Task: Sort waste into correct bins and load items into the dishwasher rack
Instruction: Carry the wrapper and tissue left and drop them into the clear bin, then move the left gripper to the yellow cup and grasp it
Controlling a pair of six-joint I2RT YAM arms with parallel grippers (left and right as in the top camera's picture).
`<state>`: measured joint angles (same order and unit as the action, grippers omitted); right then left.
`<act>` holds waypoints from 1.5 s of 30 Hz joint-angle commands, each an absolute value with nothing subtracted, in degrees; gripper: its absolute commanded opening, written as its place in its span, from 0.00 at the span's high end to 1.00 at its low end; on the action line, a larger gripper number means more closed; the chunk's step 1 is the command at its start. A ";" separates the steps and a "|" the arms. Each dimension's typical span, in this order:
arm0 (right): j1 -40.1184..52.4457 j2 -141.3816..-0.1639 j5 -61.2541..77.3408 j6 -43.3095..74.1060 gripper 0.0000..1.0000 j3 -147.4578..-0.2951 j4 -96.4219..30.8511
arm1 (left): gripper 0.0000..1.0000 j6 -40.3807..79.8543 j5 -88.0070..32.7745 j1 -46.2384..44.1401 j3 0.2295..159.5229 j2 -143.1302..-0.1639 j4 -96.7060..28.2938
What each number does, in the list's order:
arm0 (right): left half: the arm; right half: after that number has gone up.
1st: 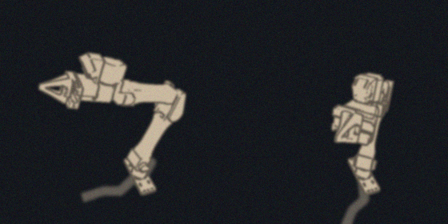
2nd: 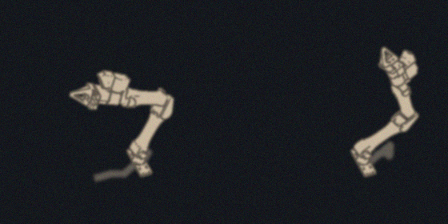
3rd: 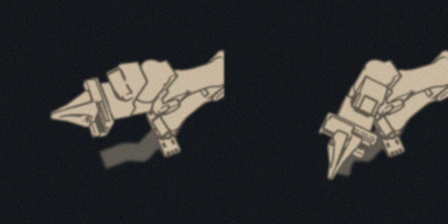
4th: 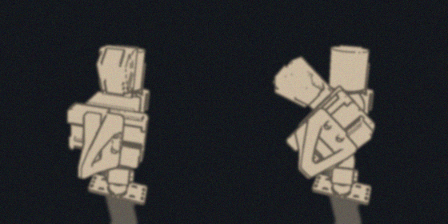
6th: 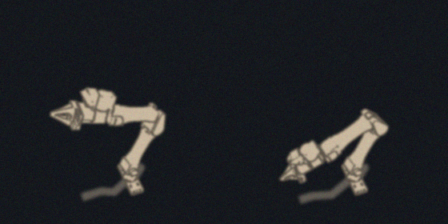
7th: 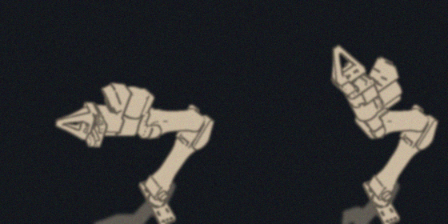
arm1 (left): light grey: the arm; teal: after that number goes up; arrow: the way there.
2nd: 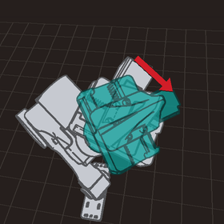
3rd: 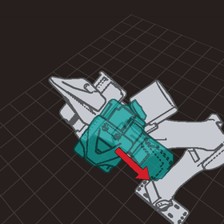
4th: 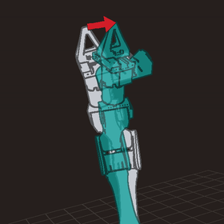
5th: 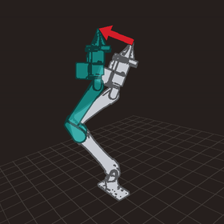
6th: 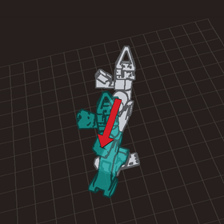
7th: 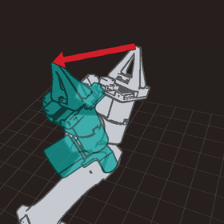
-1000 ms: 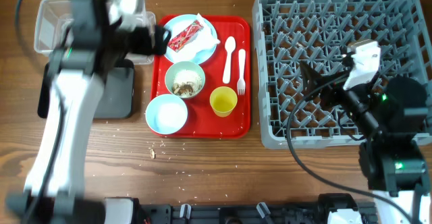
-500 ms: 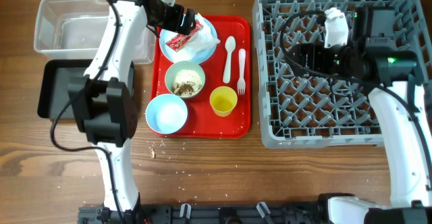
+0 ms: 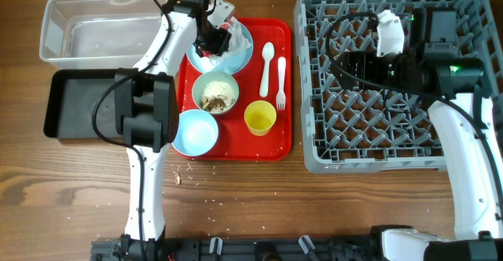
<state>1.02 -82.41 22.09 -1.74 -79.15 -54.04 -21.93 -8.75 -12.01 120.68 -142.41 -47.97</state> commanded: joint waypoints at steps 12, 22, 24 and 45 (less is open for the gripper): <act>0.93 -82.52 23.20 -1.30 0.00 -80.25 -53.89 | 0.96 -0.75 -6.72 -3.25 120.44 -124.46 -56.77; 0.93 -82.52 23.20 -0.86 0.00 -80.25 -53.87 | 0.07 -0.78 -6.81 8.51 119.94 -129.56 -53.95; 0.93 -82.52 23.20 -0.89 0.00 -80.25 -53.84 | 0.00 -0.78 -6.81 8.49 120.03 -129.36 -53.98; 0.93 -82.52 23.22 -1.02 0.00 -80.25 -53.84 | 0.01 17.26 -12.84 -18.39 91.15 -109.95 -57.63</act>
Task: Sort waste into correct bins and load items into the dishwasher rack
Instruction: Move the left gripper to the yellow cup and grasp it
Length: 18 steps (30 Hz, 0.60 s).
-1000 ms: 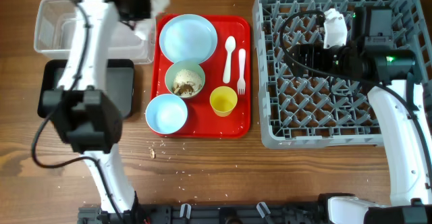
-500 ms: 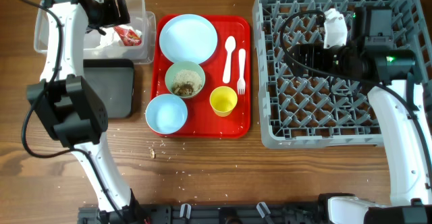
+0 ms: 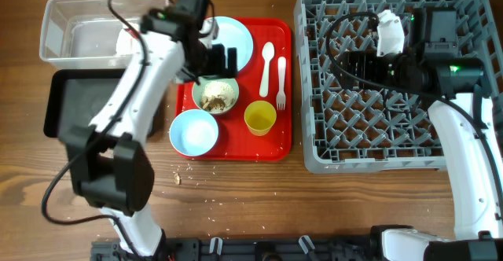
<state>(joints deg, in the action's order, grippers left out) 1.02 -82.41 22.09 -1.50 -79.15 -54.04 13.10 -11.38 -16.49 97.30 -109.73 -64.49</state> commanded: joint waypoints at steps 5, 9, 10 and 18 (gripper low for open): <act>0.93 -82.52 23.20 -0.91 0.00 -80.25 -53.87 | 0.16 19.14 -12.75 -21.37 81.23 -110.06 -42.72; 0.93 -82.52 23.20 -0.86 0.00 -80.25 -53.87 | 0.29 19.11 -12.45 -22.02 77.69 -111.87 -38.24; 0.93 -82.52 23.20 -0.89 0.00 -80.25 -53.87 | 0.33 19.14 -12.16 -22.02 77.69 -112.46 -38.22; 0.93 -82.52 23.20 -0.89 0.00 -80.25 -53.84 | 0.87 19.11 -11.00 -22.02 77.67 -114.72 -36.82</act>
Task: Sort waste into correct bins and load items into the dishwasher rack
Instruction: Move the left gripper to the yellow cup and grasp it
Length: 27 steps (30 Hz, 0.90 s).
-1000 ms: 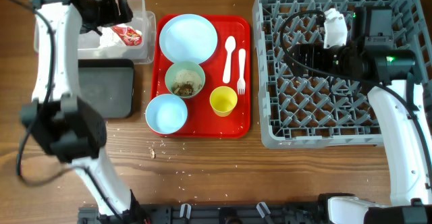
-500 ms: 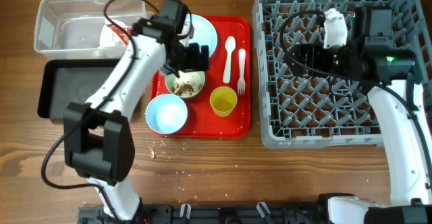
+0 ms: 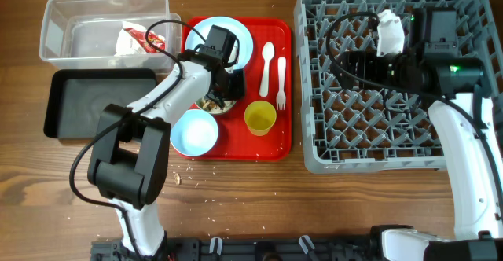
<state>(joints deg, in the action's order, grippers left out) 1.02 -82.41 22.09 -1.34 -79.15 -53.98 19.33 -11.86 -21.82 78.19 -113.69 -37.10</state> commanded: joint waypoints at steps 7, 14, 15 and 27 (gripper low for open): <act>0.93 -82.54 23.20 -0.89 0.00 -80.25 -53.87 | 0.96 19.14 -10.90 -22.02 77.69 -114.76 -38.11; 0.93 -82.54 23.18 -0.91 0.00 -80.25 -53.80 | 0.96 19.09 -12.34 -22.02 78.02 -113.49 -43.79; 0.93 -82.54 23.18 -0.89 0.00 -80.25 -53.78 | 0.96 19.05 -12.08 -22.02 78.63 -113.34 -44.93; 0.93 -82.56 23.18 -0.91 0.02 -80.25 -53.89 | 0.85 18.41 -9.50 -21.98 82.21 -113.34 -43.33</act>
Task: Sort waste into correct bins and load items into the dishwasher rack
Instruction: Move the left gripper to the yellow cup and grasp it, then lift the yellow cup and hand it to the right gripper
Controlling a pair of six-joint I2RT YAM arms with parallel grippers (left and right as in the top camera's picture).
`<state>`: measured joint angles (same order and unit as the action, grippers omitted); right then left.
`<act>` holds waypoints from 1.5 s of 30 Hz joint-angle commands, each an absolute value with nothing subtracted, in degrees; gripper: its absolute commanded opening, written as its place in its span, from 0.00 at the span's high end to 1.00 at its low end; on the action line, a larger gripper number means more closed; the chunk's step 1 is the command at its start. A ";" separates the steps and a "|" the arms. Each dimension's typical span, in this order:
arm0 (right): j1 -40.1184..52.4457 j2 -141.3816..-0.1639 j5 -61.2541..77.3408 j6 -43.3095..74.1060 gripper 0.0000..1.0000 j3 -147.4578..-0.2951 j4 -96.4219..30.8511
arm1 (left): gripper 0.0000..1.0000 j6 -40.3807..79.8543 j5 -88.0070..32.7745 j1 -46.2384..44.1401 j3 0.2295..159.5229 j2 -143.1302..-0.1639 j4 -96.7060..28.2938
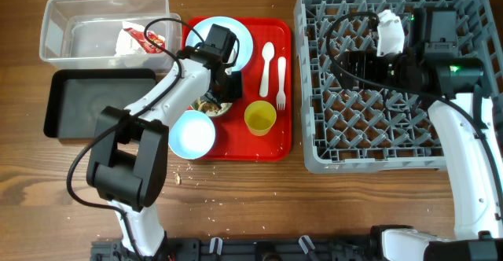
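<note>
On the red tray [236,149] stand a light blue plate [240,37], a white bowl with brown food scraps [209,104], a light blue bowl [192,134] and a yellow cup [260,118]. A white spoon [267,56] and a white fork [281,80] lie beside them. My left gripper [229,86] hangs low over the scrap bowl's far right rim, its fingers apart. A crumpled red-and-white wrapper [135,39] lies in the clear bin [78,17]. My right gripper [347,62] hovers over the grey dishwasher rack [377,135]; its jaws are not discernible.
A black bin [86,108] sits in front of the clear bin, left of the tray. Crumbs [179,177] are scattered on the wooden table before the tray. The rack fills the right side, with my right arm reaching across it.
My left gripper has sunk slightly closer to the scrap bowl's rim. The light blue bowl and everything else stay put, and the right arm has not moved.
My left gripper was first on the crumpled wrapper on the blue plate. Then the plate was bare, the wrapper lay in the clear bin and the gripper was over the tray's left. Since then it has stood over the scrap bowl.
</note>
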<state>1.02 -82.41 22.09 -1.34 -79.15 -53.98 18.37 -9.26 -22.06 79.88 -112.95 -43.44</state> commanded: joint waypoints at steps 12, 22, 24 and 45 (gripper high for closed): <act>0.93 -82.56 22.98 -1.06 0.00 -80.25 -53.93 | 0.56 18.26 -9.52 -18.85 94.80 -108.88 -68.66; 0.93 -82.56 22.98 -1.04 0.00 -80.25 -54.06 | 0.52 7.75 -17.08 -27.00 94.72 -108.95 -66.35; 0.93 -82.56 22.98 -1.04 0.00 -80.25 -54.06 | 0.52 6.22 -15.90 -28.71 94.72 -109.65 -66.48; 0.93 -82.63 29.98 0.38 0.00 -80.25 -54.57 | 0.96 6.37 -28.51 -25.15 94.41 -114.34 -62.89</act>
<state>1.02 -82.41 23.42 -0.21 -79.15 -54.33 6.68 -16.03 -29.15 93.82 -116.90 -63.53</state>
